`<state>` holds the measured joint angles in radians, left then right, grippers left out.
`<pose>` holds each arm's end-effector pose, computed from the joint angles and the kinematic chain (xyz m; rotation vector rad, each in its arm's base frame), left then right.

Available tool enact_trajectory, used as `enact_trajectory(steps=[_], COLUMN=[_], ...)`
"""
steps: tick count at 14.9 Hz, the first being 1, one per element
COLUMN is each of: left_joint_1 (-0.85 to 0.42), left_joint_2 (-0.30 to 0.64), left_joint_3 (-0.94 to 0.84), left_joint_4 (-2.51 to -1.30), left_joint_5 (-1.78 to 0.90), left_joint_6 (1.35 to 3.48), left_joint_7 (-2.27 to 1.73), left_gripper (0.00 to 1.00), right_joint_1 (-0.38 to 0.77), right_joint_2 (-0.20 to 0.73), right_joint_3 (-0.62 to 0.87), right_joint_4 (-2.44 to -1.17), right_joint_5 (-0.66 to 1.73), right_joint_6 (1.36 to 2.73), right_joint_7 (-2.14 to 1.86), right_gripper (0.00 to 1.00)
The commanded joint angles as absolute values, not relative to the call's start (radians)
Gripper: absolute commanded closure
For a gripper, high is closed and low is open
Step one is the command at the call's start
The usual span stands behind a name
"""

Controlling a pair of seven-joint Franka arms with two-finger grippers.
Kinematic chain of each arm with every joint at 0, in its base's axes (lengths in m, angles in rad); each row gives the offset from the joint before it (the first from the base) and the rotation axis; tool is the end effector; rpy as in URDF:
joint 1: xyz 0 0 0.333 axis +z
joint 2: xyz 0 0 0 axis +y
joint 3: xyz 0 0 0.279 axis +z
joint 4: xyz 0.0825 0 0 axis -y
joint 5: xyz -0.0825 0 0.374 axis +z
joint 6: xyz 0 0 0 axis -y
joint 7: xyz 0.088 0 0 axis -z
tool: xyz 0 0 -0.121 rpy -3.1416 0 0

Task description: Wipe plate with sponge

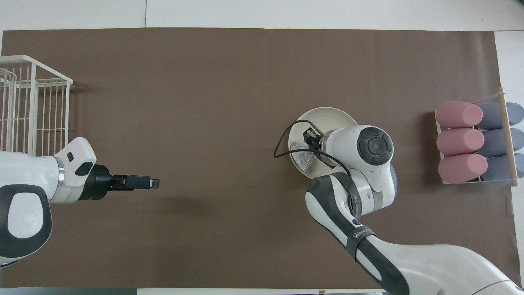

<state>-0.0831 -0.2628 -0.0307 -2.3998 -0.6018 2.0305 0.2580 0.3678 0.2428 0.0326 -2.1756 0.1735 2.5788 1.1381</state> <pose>0.4410 -0.0898 0.3731 2.6180 -0.0890 -0.0860 0.5187 0.2178 0.2528 -2.6697 1.2548 -0.0545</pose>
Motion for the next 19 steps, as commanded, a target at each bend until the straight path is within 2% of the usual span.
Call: enact_trajectory(steps=[1,4,6,9,12,17,19], left_joint_1=[-0.080,-0.081,-0.083,-0.104,-0.110,-0.115,-0.162], left_joint_2=[-0.250,-0.249,-0.245,-0.238,-0.242,-0.250,-0.239], left_joint_3=[-0.037,-0.038,-0.038,-0.038,-0.038,-0.038,-0.038], left_joint_4=[-2.382,-2.381,-2.376,-2.362,-2.353,-2.361,-2.373], left_joint_5=[-0.580,-0.580,-0.607,-0.834,-1.051,-1.325,-1.418], left_joint_6=[2.039,2.046,2.056,2.031,1.953,1.835,1.841], left_joint_7=[0.236,0.194,0.169,0.178,0.227,0.294,0.342], left_gripper=[0.00,0.00,0.00,0.00,0.00,0.00,0.00], right_joint_1=[0.357,0.373,0.405,0.460,0.561,0.592,0.597], right_joint_2=[0.219,0.155,0.144,0.132,0.091,0.077,0.077], right_joint_3=[0.040,0.041,0.041,0.041,0.038,0.043,0.043], right_joint_4=[-2.158,-2.067,-1.973,-1.889,-1.824,-1.836,-1.838], right_joint_5=[0.175,0.173,0.173,0.167,0.152,0.104,0.104], right_joint_6=[2.573,2.386,2.249,2.177,2.044,2.080,2.097], right_joint_7=[1.184,1.323,1.391,1.593,1.757,1.845,1.882], right_gripper=[1.00,1.00,1.00,1.00,1.00,1.00,1.00])
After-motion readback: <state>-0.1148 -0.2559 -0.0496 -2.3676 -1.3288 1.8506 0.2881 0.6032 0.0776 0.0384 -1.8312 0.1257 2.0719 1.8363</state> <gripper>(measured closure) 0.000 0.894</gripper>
